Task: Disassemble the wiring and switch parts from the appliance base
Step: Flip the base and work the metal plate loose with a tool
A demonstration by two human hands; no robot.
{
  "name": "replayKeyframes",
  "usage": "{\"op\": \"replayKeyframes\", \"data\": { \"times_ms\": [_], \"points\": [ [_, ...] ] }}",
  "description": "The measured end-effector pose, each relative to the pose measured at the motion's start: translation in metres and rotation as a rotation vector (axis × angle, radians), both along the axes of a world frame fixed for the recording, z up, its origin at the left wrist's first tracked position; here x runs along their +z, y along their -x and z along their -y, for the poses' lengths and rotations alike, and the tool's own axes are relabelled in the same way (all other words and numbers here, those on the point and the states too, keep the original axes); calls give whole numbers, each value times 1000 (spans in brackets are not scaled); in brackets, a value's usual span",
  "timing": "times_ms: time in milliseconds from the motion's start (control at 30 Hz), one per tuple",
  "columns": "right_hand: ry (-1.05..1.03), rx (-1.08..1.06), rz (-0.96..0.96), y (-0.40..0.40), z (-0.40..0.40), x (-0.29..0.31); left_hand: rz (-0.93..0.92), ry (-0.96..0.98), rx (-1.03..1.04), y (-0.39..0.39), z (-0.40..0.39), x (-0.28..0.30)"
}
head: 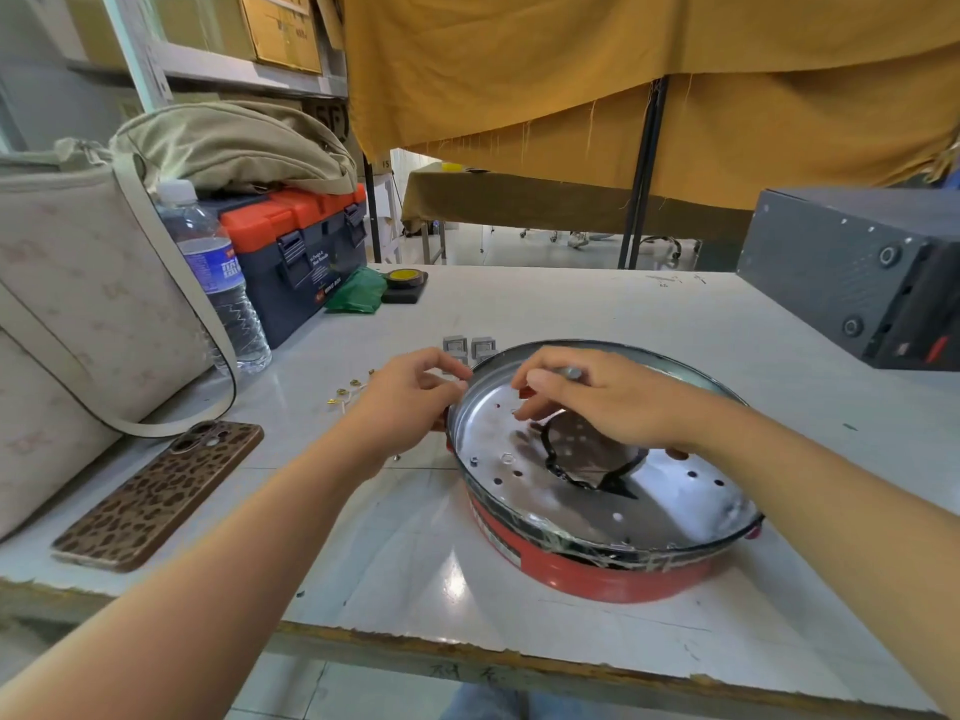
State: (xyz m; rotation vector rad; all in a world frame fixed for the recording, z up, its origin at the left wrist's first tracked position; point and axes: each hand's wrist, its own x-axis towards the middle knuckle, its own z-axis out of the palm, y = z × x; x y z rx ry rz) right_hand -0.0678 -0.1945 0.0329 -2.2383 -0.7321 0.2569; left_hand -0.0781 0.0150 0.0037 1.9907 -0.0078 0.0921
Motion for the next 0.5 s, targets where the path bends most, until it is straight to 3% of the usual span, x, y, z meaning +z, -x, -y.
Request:
{"op": "replayKeyframes", "data": {
  "times_ms": [167,500],
  "points": [
    [-246,-41,-119,2,-5,8,-26,98,-95,-1,-2,-5],
    [-329,-33,-179,-7,-28,10,12,122,-86,-10,6,-13]
  ]
}}
